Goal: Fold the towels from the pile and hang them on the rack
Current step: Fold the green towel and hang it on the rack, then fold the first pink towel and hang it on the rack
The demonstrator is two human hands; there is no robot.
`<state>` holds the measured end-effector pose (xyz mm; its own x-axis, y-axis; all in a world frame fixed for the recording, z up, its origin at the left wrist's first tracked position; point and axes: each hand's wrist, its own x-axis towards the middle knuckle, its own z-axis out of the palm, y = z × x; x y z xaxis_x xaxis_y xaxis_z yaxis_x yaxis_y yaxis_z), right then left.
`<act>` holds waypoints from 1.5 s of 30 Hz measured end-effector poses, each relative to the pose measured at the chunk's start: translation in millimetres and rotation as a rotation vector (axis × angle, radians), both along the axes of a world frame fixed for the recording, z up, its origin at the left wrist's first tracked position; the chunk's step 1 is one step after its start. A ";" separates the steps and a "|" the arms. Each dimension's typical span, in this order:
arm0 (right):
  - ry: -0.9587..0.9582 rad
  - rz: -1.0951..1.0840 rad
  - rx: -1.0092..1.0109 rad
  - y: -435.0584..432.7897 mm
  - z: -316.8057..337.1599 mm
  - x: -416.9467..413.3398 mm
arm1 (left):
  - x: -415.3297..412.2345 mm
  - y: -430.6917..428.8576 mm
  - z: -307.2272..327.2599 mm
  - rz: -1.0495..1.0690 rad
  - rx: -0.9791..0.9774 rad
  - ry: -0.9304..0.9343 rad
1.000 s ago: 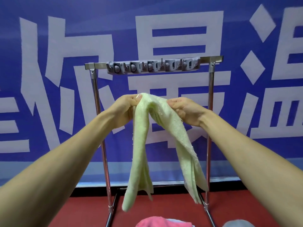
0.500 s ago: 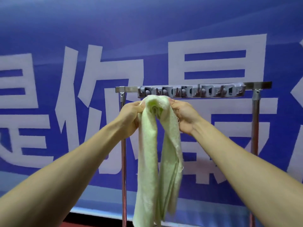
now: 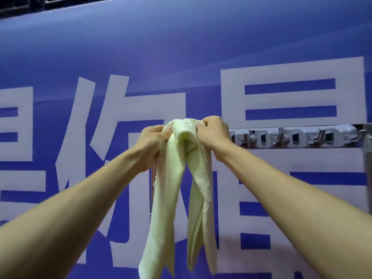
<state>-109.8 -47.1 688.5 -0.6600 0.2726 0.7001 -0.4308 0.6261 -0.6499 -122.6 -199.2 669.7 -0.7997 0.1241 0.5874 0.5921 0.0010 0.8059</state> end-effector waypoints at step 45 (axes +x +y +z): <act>-0.776 0.226 0.215 168.0 -253.0 166.6 | 139.6 112.4 -245.2 -0.148 -0.610 -0.328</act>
<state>56.8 120.9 435.5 -0.9989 -0.0116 0.0459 -0.0401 0.7226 -0.6901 17.0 -86.8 424.5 -0.8729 0.4752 0.1105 0.3478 0.4472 0.8240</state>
